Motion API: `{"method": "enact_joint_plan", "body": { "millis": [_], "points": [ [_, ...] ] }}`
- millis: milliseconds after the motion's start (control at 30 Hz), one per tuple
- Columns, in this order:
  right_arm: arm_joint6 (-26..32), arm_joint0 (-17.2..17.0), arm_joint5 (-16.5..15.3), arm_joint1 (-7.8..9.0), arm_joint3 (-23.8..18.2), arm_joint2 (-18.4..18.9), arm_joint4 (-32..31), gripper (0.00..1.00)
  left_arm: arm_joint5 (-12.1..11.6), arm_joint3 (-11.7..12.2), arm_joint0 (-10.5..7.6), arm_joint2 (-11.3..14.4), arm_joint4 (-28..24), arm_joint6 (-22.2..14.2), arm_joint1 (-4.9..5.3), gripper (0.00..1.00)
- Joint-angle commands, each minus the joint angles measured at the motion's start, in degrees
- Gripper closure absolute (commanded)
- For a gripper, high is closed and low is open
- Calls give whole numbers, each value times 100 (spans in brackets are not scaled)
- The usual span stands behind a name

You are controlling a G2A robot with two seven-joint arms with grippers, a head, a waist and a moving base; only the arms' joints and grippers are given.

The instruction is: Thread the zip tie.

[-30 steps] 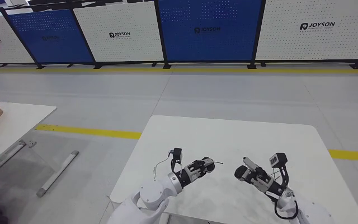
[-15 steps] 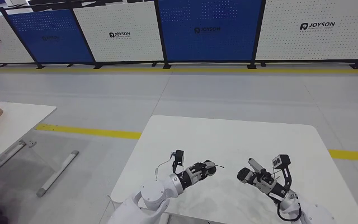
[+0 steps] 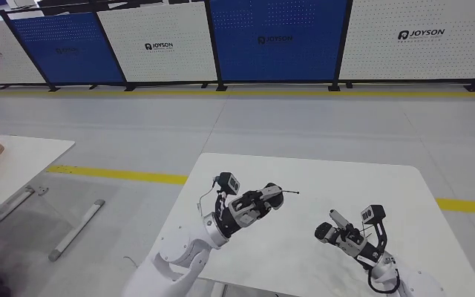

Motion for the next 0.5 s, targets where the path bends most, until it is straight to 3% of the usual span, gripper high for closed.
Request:
{"method": "enact_joint_plan", "body": {
  "millis": [0, 333, 467],
  "points": [
    [0, 0, 0, 0, 0, 0, 0, 0, 115, -39, 7, -46, 108, 45, 11, 100],
    [0, 0, 0, 0, 0, 0, 0, 0, 108, -39, 2, -32, 105, 59, 9, 100],
    [0, 0, 0, 0, 0, 0, 0, 0, -168, -228, 9, -91, -208, -145, 7, 100]
  ]
}}
